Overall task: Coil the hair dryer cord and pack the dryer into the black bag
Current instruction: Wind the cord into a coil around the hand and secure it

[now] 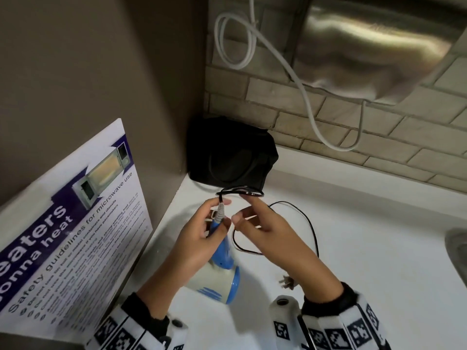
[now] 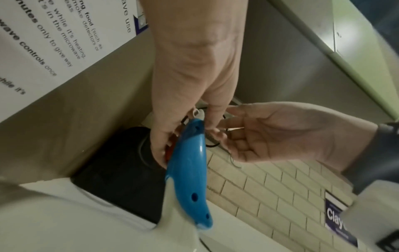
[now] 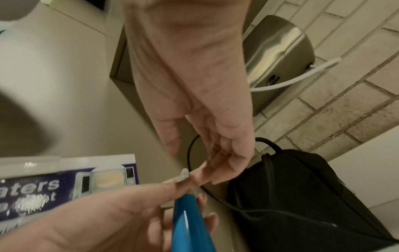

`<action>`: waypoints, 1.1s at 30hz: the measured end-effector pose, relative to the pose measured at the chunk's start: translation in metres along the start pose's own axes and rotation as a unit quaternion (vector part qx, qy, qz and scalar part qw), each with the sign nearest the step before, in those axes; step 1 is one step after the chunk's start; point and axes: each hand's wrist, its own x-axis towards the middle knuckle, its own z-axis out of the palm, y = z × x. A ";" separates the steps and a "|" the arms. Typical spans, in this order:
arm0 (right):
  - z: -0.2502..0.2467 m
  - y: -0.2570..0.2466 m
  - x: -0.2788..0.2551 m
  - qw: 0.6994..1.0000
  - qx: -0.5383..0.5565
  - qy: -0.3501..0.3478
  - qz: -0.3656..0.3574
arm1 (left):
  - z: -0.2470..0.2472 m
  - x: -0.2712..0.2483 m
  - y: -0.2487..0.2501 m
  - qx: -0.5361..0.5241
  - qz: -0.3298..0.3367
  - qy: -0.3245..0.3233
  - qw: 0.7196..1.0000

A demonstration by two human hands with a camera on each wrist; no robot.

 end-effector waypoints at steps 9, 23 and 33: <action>-0.021 -0.011 0.001 0.975 0.196 0.102 0.005 | -0.007 -0.010 0.033 -0.098 -0.010 -0.012 0.995; -0.021 -0.034 -0.018 0.954 0.191 0.195 -0.125 | -0.006 -0.018 0.069 -0.200 -0.057 -0.113 0.972; -0.020 -0.042 0.001 0.976 -0.035 0.089 -0.195 | -0.007 -0.009 0.095 -0.101 -0.146 -0.228 0.957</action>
